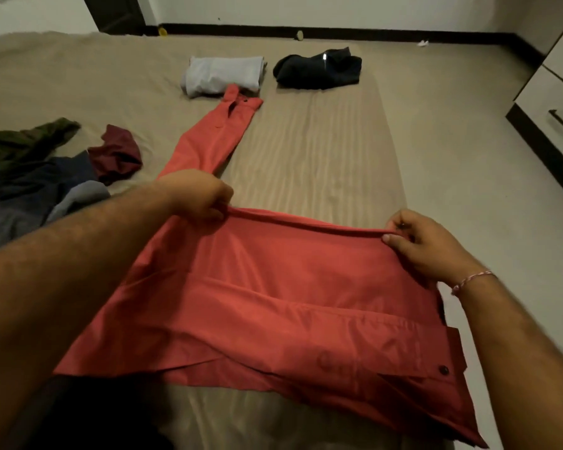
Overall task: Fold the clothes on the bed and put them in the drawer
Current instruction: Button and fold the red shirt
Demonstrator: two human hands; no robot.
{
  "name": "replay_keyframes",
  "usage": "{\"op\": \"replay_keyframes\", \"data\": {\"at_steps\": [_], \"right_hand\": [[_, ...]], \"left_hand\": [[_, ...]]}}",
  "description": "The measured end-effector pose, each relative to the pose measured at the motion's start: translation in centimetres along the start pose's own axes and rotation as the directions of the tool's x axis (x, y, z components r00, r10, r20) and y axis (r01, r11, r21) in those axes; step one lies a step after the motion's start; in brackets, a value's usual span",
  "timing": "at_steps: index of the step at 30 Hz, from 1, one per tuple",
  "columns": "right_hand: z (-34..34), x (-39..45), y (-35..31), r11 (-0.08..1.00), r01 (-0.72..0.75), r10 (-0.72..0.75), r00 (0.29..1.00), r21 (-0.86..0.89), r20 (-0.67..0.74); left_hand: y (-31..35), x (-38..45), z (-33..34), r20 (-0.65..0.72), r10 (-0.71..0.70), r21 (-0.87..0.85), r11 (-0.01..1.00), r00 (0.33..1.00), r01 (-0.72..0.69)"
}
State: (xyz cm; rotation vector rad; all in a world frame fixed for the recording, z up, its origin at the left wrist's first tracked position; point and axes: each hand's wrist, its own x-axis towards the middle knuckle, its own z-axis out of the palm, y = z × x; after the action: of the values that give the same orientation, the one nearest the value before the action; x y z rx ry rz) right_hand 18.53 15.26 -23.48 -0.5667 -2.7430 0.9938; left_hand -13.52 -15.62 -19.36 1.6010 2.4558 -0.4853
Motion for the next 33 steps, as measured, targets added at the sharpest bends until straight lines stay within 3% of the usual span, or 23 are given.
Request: {"op": "replay_keyframes", "data": {"at_steps": [3, 7, 9, 13, 16, 18, 20, 22, 24, 26, 28, 31, 33], "right_hand": [[-0.9, -0.5, -0.7, 1.0, 0.019, -0.017, 0.998, -0.023, 0.066], [-1.6, -2.7, -1.9, 0.956, 0.007, -0.054, 0.987, -0.295, -0.15], [-2.3, -4.4, -2.5, 0.94, 0.088, -0.151, 0.974, -0.331, -0.169], [-3.9, -10.4, -4.4, 0.954, 0.183, -0.178, 0.983, -0.235, 0.045], [-3.4, -14.4, -5.8, 0.931, 0.123, -0.04, 0.97, -0.343, 0.239], [-2.3, -16.0, -6.4, 0.867, 0.133, 0.076, 0.917, -0.48, 0.391], [-1.2, -17.3, -6.7, 0.86, 0.101, 0.174, 0.863, -0.5, 0.474], [-0.8, -18.3, -7.2, 0.915, 0.039, 0.137, 0.906, -0.401, 0.399], [-0.4, -18.2, -7.4, 0.944, 0.074, -0.026, 0.988, -0.32, 0.153], [0.2, -17.4, -7.6, 0.934, 0.158, -0.175, 0.984, -0.321, -0.025], [1.3, -16.1, -7.5, 0.883, 0.187, -0.213, 0.977, -0.431, -0.012], [3.0, -14.8, -6.0, 0.861, 0.057, -0.041, 0.998, -0.505, 0.044], [3.4, -14.5, -3.9, 0.919, -0.133, 0.14, 0.99, -0.372, -0.009]], "left_hand": [[-1.1, -1.7, -0.8, -0.068, -0.02, 0.058, 0.998, 0.997, 0.024], [-1.0, -5.8, -2.2, -0.195, 0.011, 0.18, 0.983, 0.981, 0.025], [-0.6, -7.9, -2.6, -0.241, -0.009, 0.194, 0.979, 0.971, 0.057], [1.3, -14.1, -1.7, -0.327, -0.028, 0.15, 0.985, 0.945, 0.081], [3.5, -18.8, 1.1, -0.294, -0.02, 0.036, 0.999, 0.956, 0.032], [5.3, -20.8, 3.5, -0.228, -0.034, -0.079, 0.997, 0.973, 0.016], [7.5, -22.0, 5.9, -0.166, -0.082, -0.118, 0.991, 0.983, 0.063], [9.3, -22.3, 6.7, -0.233, -0.141, -0.109, 0.987, 0.962, 0.119], [10.2, -21.8, 5.7, -0.411, -0.19, -0.198, 0.973, 0.892, 0.116], [11.6, -20.7, 4.3, -0.534, -0.178, -0.267, 0.963, 0.826, 0.035], [13.9, -18.9, 3.7, -0.535, -0.105, -0.29, 0.955, 0.839, -0.065], [18.3, -15.9, 4.8, -0.386, 0.001, -0.333, 0.932, 0.922, -0.14], [20.2, -14.3, 5.9, -0.331, -0.001, -0.355, 0.927, 0.943, -0.124]]}}
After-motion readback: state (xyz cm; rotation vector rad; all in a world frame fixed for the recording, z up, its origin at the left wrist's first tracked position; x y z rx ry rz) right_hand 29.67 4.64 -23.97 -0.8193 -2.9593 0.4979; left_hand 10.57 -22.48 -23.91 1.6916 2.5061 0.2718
